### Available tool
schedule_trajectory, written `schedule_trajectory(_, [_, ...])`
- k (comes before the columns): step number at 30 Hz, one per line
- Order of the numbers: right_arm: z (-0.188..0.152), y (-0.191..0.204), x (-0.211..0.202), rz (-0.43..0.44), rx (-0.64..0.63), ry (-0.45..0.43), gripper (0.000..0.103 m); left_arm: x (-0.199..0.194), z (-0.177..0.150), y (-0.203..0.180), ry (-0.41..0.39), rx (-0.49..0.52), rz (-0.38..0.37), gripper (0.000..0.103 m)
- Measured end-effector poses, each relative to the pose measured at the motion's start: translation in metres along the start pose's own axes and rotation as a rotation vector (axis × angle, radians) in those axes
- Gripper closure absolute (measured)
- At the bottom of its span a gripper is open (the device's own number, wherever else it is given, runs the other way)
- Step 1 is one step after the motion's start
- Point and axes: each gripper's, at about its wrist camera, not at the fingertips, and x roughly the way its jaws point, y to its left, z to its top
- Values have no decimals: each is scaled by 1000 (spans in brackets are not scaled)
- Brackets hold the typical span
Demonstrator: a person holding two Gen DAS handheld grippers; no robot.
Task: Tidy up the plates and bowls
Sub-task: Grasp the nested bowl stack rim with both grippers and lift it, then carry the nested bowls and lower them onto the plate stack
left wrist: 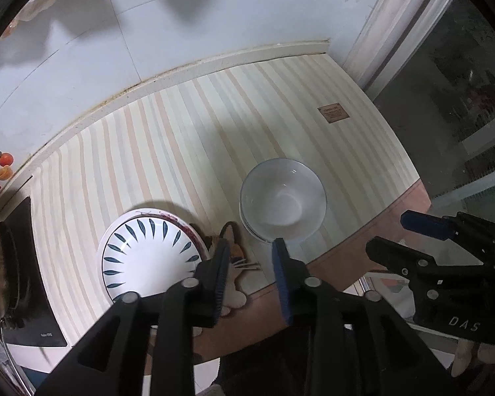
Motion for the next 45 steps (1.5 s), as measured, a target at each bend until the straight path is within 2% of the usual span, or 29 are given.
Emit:
schedule_trajectory(3, [-3, -2, -7, 7, 5, -9, 33, -7, -5, -1, -2, -2, -14, 75])
schedule_trajectory(4, [-4, -2, -10, 4, 4, -12, 32, -9, -6, -1, -4, -5, -19, 71])
schedule_trajectory(5, [-5, -2, -12, 2, 4, -17, 31, -10, -7, -2, -6, -8, -23, 57])
schedule_trajectory(6, [-6, -2, -14, 1, 4, -21, 29, -11, -7, -2, -6, -9, -28, 47])
schedule_trajectory(7, [-6, -2, -15, 2, 4, -24, 27, -11, -7, -1, -6, -12, -31, 32])
schedule_trajectory(8, [-6, -2, -16, 4, 5, -24, 24, -11, -7, -1, -7, -19, -36, 27])
schedule_trajectory(15, [-1, -12, -5, 9, 26, 0, 14, 9, -1, 6, 26, -59, -52, 27])
schedule_trajectory(20, [9, -26, 14, 44, 46, -4, 11, 42, 13, 17, 59, -115, -62, 27])
schedule_trajectory(25, [23, -51, 57, 198, 120, 14, 10, 94, 35, 39, 119, -222, -132, 27])
schedule_trajectory(29, [33, -74, 105, 270, 198, 62, 10, 136, 54, 51, 190, -275, -175, 27])
schedule_trajectory(35, [28, -97, 176, 379, 297, 152, 10, 186, 64, 50, 292, -282, -240, 28])
schedule_trajectory(42, [28, -98, 223, 470, 284, 195, 10, 221, 62, 38, 360, -244, -311, 29])
schedule_trajectory(43, [28, -98, 227, 473, 281, 200, 10, 223, 62, 38, 360, -240, -324, 31])
schedule_trajectory(45, [29, -96, 232, 483, 275, 208, 13, 226, 61, 34, 367, -230, -344, 43])
